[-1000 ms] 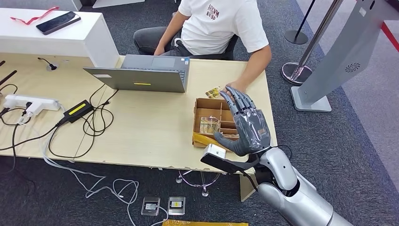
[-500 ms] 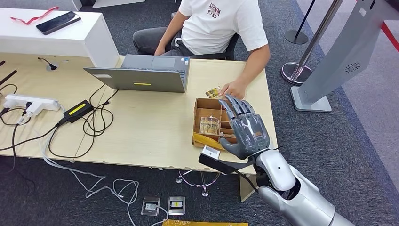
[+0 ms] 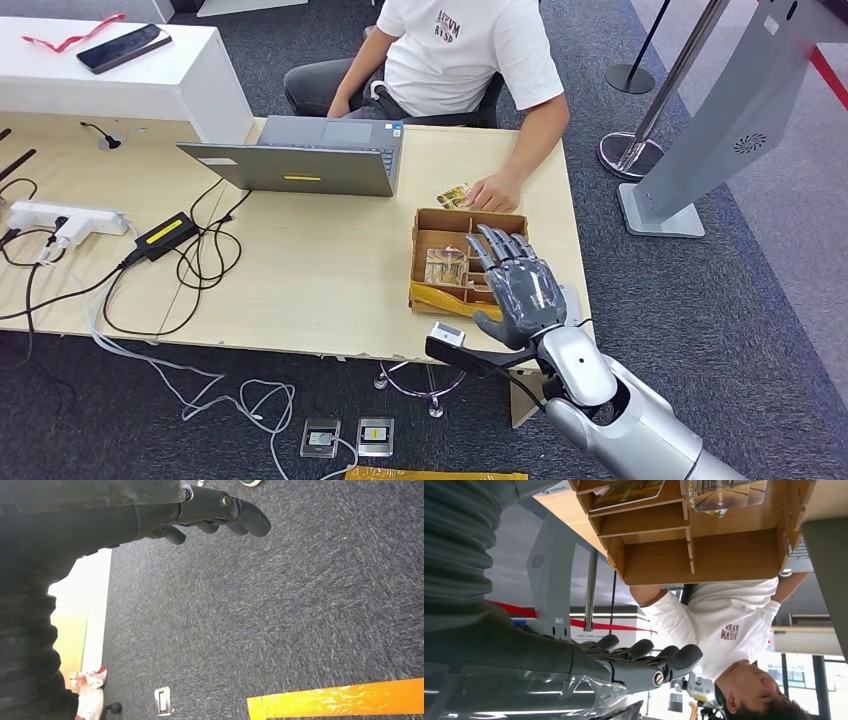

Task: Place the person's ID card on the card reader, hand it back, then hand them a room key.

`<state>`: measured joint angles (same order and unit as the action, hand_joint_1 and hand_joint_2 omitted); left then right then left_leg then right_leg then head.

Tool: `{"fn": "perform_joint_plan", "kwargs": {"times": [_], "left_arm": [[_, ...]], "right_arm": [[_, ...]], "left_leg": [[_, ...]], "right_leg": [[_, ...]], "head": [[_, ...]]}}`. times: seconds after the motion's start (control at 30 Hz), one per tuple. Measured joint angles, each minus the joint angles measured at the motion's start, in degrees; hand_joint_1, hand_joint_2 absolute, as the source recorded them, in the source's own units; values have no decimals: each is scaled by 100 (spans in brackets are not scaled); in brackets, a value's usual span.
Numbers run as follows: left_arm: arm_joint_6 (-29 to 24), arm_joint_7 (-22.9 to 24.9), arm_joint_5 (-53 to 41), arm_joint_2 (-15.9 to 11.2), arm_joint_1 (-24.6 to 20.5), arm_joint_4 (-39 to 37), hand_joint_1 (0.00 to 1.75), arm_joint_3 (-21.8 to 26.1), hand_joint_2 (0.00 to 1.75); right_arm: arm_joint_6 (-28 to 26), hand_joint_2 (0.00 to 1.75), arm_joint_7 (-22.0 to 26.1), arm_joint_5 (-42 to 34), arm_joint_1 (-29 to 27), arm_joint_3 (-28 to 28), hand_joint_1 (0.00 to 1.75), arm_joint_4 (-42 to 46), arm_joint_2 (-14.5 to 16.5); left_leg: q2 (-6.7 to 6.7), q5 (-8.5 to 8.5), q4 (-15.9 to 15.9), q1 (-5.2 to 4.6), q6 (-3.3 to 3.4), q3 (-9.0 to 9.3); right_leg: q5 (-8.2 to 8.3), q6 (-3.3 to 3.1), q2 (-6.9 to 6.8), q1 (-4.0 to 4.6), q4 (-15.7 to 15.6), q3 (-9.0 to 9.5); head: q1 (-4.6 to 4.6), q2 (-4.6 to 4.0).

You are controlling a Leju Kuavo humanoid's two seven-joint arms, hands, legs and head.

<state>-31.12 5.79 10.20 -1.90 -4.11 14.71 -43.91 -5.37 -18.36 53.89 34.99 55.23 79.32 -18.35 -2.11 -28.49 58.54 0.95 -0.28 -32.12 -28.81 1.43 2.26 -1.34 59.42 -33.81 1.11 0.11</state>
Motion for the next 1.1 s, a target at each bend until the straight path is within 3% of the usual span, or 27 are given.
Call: {"fn": "perform_joint_plan", "kwargs": {"times": [1.1], "left_arm": [[-155, 73, 561, 0, -14, 98, 0, -431, 175]], "right_arm": [[-491, 175, -169, -228, 173, 61, 0, -1741, 379]], "left_leg": [[-3, 0, 0, 0, 0, 0]], "right_leg": [[0, 0, 0, 0, 0, 0]], "head": [[-1, 0]]}}
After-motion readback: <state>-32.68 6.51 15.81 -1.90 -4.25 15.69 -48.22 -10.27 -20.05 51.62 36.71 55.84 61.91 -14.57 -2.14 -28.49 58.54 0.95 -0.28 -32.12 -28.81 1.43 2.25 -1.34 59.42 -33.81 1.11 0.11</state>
